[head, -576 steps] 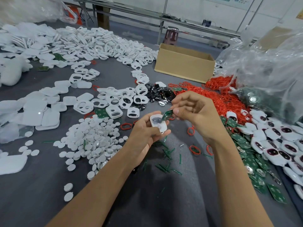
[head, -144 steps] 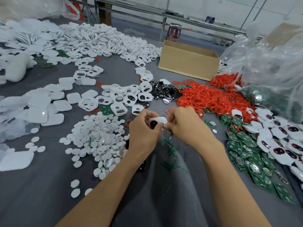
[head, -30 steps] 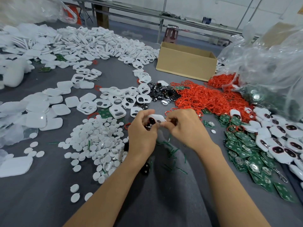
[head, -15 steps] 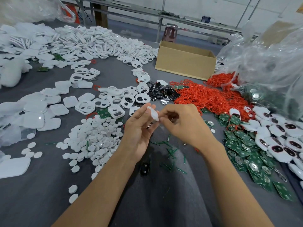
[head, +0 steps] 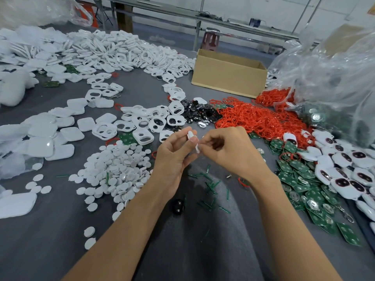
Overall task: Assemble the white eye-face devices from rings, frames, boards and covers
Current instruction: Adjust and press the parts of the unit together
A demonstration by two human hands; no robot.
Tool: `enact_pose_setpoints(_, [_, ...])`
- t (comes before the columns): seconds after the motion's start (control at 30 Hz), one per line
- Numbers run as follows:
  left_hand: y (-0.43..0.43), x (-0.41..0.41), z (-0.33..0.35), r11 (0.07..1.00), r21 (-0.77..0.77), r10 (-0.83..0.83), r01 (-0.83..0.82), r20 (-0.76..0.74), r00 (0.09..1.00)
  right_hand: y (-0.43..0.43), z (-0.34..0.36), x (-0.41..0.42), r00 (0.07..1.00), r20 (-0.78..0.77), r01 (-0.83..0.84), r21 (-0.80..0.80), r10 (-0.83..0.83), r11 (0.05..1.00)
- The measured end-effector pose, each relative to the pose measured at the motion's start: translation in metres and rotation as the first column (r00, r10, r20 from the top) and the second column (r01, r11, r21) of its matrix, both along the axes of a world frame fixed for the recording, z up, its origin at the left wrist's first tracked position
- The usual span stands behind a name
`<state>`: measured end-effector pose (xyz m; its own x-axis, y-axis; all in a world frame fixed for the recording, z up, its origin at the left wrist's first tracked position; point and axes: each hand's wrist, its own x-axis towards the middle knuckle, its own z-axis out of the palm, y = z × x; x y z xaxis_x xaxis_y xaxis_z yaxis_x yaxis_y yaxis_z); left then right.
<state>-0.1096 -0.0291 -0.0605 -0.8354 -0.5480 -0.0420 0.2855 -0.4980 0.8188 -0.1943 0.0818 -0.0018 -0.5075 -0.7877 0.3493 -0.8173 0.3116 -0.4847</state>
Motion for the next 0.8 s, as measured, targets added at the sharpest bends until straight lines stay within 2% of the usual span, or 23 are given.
enact_pose_setpoints(0.2, [-0.001, 0.001, 0.000, 1.000, -0.019, -0.017, 0.017, -0.010, 1.000, -0.001, 0.000, 0.001, 1.000, -0.027, 0.012, 0.010, -0.011, 1.000])
enact_pose_setpoints(0.4, [-0.001, 0.001, -0.001, 0.999, -0.031, -0.013, 0.013, 0.003, 1.000, -0.006, -0.010, 0.003, 0.987, -0.134, 0.093, 0.072, -0.083, 0.993])
enact_pose_setpoints(0.5, [0.000, 0.001, -0.001, 1.000, 0.023, 0.011, -0.011, -0.005, 1.000, -0.001, -0.010, -0.003, 0.990, -0.095, 0.108, 0.062, -0.101, 0.992])
enact_pose_setpoints(0.6, [-0.003, 0.000, -0.002, 0.995, 0.092, 0.031, -0.032, 0.015, 0.999, 0.020, -0.008, -0.030, 0.945, -0.067, 0.324, 0.075, -0.319, 0.943])
enact_pose_setpoints(0.7, [-0.003, -0.001, -0.002, 0.994, 0.110, 0.009, -0.009, 0.003, 1.000, 0.050, -0.013, -0.059, 0.832, -0.083, 0.554, 0.124, -0.548, 0.823])
enact_pose_setpoints(0.8, [-0.001, 0.000, 0.000, 0.993, 0.115, -0.008, 0.010, -0.013, 1.000, 0.065, -0.030, -0.072, 0.783, -0.039, 0.611, 0.236, -0.621, 0.756])
